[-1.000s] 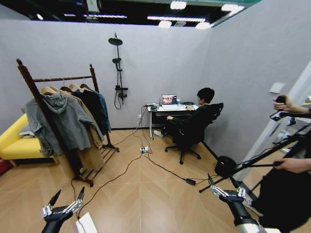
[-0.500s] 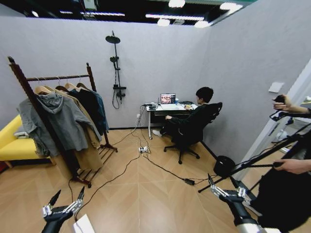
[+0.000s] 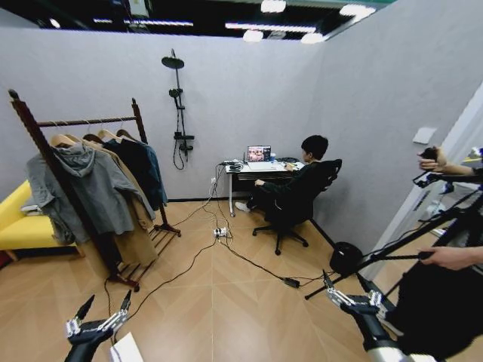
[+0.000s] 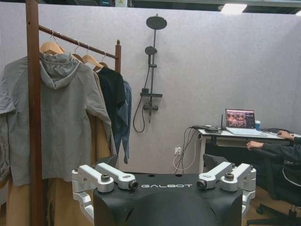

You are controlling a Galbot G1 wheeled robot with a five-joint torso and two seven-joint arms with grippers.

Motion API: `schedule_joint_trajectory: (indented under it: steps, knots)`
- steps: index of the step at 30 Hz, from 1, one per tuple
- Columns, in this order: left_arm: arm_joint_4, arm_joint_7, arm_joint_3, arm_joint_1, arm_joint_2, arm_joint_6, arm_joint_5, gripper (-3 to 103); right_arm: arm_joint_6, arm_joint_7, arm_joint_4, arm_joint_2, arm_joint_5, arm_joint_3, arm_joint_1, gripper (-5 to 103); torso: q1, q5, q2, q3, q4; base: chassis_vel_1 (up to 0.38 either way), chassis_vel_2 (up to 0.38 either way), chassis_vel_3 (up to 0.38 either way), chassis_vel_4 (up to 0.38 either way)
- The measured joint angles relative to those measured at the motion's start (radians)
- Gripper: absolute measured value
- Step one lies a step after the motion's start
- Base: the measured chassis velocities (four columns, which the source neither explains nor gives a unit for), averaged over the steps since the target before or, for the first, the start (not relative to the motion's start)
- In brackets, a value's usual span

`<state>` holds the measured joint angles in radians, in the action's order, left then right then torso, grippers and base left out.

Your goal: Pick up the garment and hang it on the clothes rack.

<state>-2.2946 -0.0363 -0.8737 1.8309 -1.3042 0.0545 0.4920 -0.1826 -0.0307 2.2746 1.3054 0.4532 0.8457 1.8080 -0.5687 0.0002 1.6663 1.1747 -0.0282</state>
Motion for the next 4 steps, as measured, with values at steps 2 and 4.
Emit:
schedule_joint_trajectory:
  steps: [2, 4]
  knots:
    - [0.000, 0.000, 0.000, 0.000, 0.000, 0.000, 0.000, 100, 0.000, 0.000, 0.000, 0.000, 0.000, 0.000, 0.000, 100, 0.000, -0.0001, 0.000, 0.000, -0.0001, 0.000, 0.000, 0.000, 0.000]
    - [0.000, 0.000, 0.000, 0.000, 0.000, 0.000, 0.000, 100, 0.000, 0.000, 0.000, 0.000, 0.000, 0.000, 0.000, 100, 0.000, -0.0003, 0.000, 0.000, -0.0001, 0.000, 0.000, 0.000, 0.000]
